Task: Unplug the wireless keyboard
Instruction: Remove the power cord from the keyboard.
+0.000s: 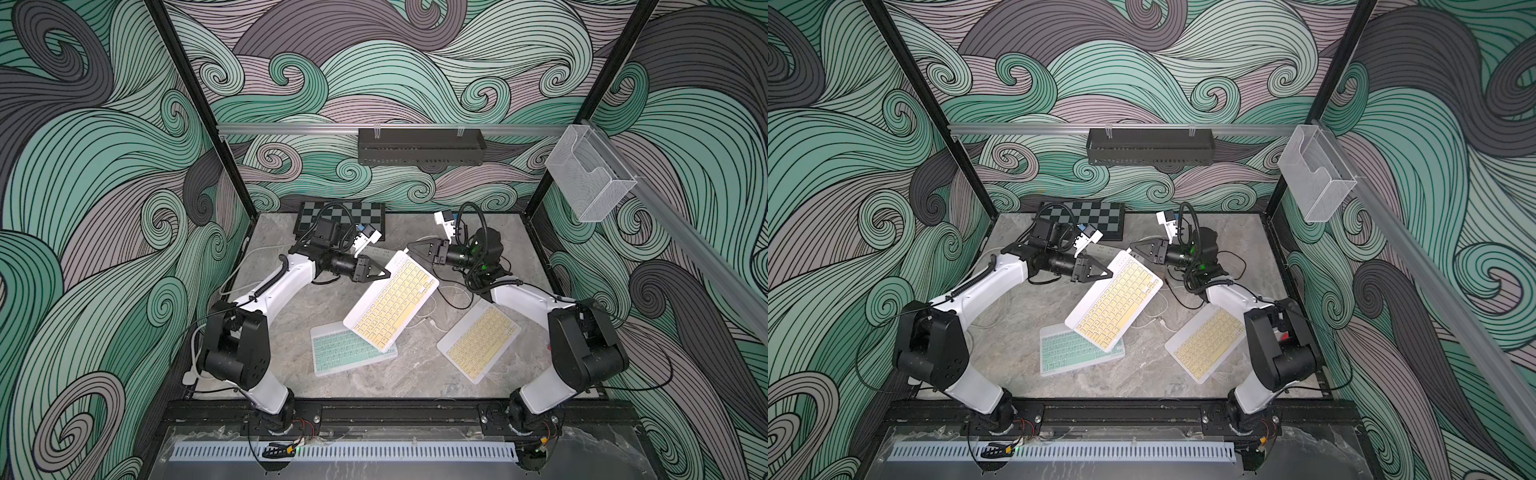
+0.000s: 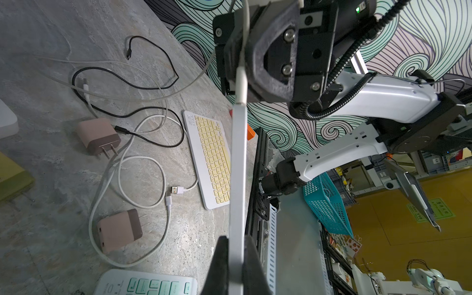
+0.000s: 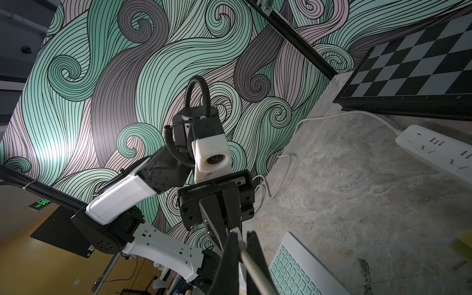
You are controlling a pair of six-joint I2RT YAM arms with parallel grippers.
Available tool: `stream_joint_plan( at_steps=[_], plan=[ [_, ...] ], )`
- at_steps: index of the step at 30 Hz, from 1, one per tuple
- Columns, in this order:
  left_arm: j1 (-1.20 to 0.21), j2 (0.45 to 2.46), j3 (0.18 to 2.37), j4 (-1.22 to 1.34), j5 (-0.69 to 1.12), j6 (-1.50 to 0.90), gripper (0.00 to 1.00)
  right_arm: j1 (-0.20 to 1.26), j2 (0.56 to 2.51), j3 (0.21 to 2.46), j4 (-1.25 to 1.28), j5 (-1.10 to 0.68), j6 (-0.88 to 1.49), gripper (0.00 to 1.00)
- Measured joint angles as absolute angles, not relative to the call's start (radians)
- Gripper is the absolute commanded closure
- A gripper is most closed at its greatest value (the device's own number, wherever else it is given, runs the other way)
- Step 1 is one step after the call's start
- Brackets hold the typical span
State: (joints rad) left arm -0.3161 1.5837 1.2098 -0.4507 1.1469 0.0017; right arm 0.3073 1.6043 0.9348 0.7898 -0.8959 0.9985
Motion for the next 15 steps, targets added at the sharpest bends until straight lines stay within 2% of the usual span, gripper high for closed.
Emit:
stream_joint_plan(
  at_steps=[6, 15],
  plan=[
    [-0.289, 1.541, 1.109, -0.471, 1.124, -0.108, 1.0, 0.144, 1.578, 0.941, 0.862, -0.721, 1.007, 1.0],
    [-0.268, 1.54, 1.139, -0.514, 1.084, -0.124, 1.0, 0.164, 1.575, 0.965, 0.866, -0.71, 1.003, 1.0]
  ],
)
